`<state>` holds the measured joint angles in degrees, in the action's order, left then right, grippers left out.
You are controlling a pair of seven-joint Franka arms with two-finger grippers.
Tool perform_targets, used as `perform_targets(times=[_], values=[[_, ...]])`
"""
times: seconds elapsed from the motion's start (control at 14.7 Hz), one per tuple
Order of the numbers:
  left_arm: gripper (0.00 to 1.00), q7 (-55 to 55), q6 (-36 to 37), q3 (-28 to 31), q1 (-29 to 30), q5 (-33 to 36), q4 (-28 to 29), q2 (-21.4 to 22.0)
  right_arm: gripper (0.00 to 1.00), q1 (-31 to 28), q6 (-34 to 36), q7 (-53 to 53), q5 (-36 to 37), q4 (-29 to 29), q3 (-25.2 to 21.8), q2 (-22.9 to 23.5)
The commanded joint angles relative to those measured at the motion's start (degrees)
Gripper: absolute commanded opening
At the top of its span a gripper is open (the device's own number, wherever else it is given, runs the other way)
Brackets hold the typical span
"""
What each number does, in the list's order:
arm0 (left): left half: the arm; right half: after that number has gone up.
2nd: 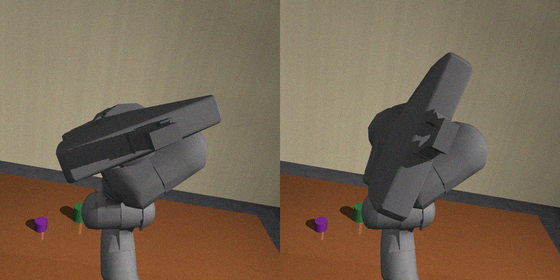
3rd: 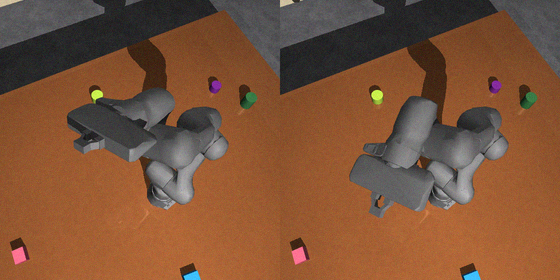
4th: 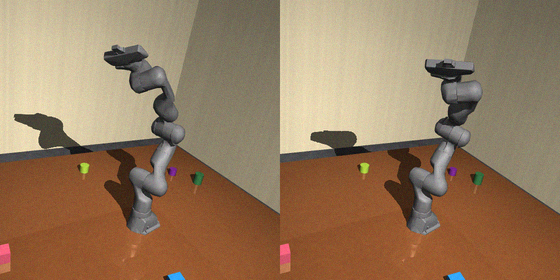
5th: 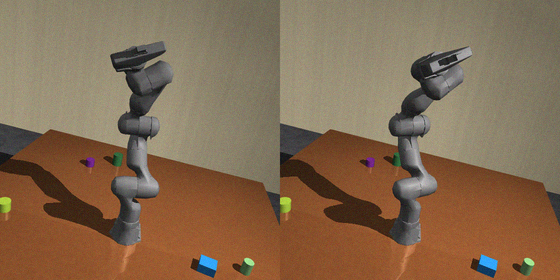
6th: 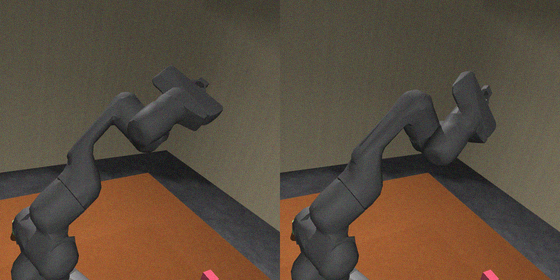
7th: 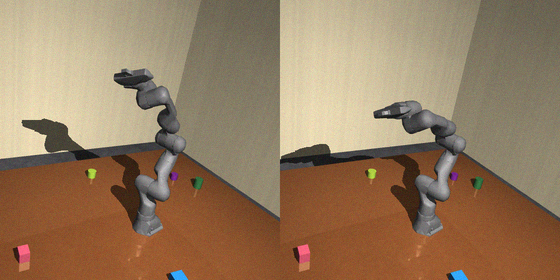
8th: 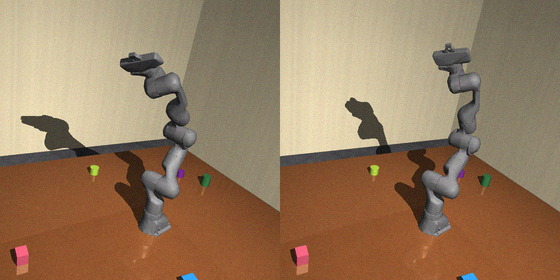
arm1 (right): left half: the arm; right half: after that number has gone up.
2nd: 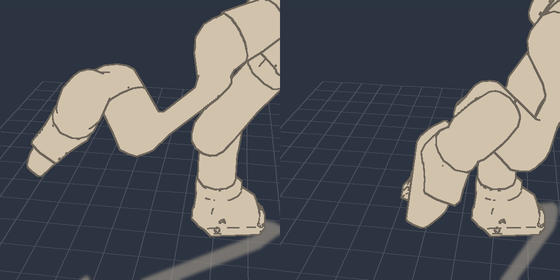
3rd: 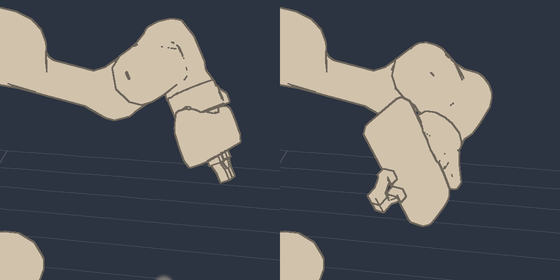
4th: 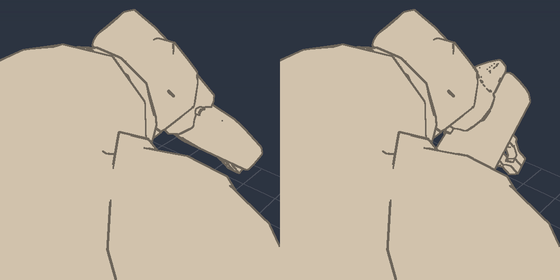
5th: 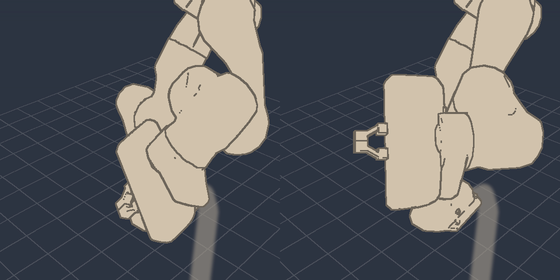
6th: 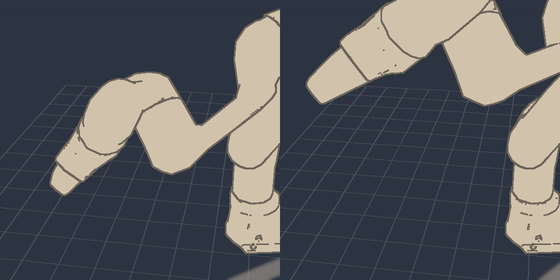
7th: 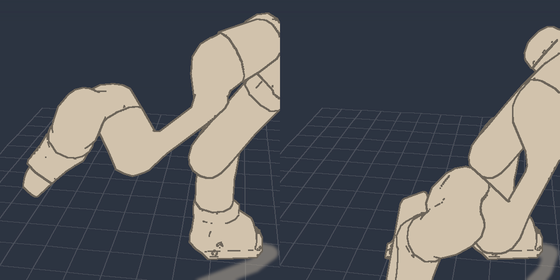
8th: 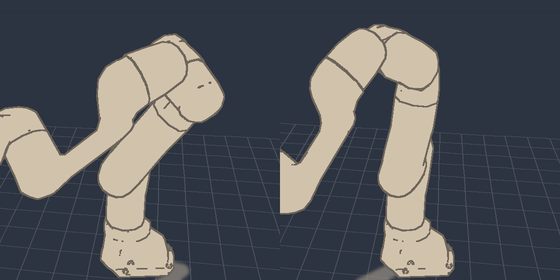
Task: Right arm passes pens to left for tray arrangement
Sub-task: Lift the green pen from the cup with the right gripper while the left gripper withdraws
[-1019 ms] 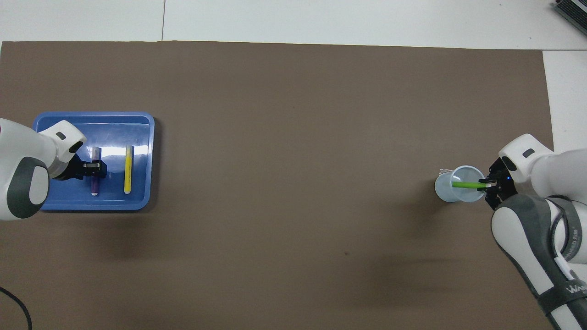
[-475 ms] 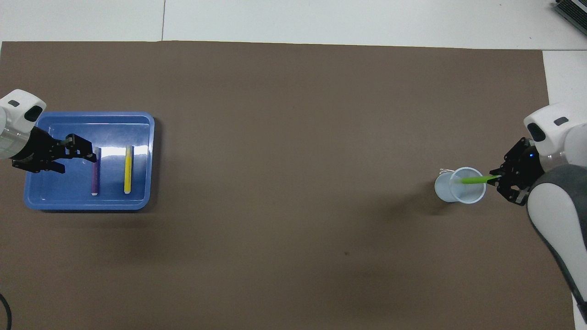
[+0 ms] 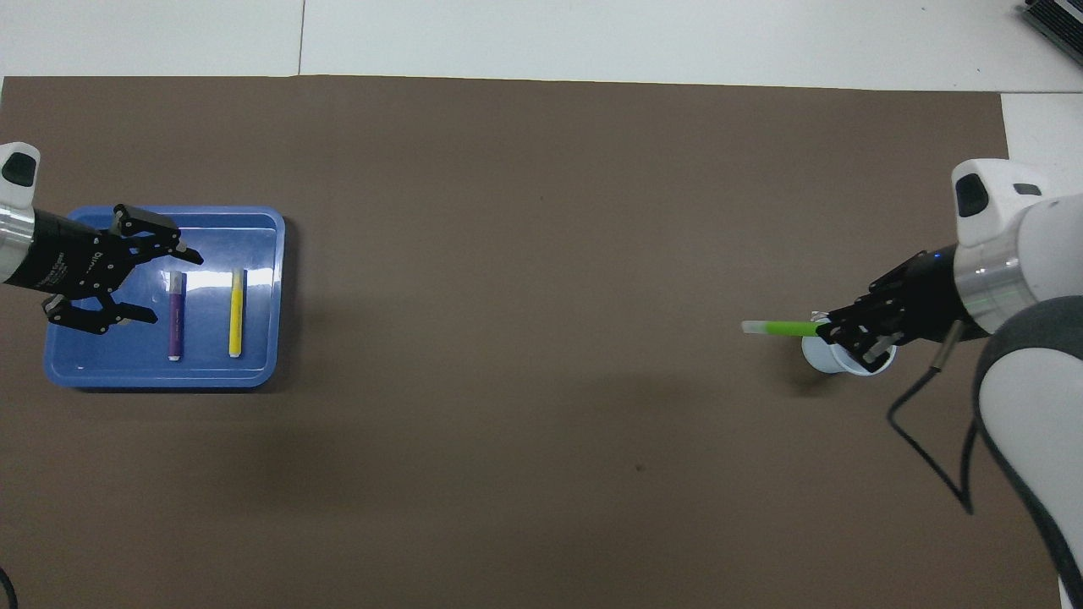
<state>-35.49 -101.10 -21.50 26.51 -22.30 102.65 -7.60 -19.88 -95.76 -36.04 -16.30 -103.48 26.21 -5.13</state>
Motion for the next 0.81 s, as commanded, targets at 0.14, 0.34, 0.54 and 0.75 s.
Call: perform_targets(times=[0.14, 0.34, 0.54, 0.75], values=[[0.98, -19.58, 2.13, 0.49, -0.49, -10.56, -0.44, 4.16, 0.0, -0.59, -5.3, 29.4, -9.43, -0.41, 8.68, 0.03], [0.97, -30.48, 2.31, 0.23, -0.76, -17.15, 0.09, 6.36, 0.0, 0.45, -7.85, 35.93, -15.24, -1.81, 9.56, -0.67], [0.96, -37.78, 3.45, 0.05, -4.26, -19.79, 1.22, 7.16, 0.0, 6.59, -15.48, 46.28, -17.45, -3.66, 9.57, -1.29], [0.95, -42.98, 3.01, -0.03, -7.25, -24.88, 4.3, 9.44, 0.0, 13.8, -22.97, 52.11, -17.45, -5.33, 9.57, -0.85]])
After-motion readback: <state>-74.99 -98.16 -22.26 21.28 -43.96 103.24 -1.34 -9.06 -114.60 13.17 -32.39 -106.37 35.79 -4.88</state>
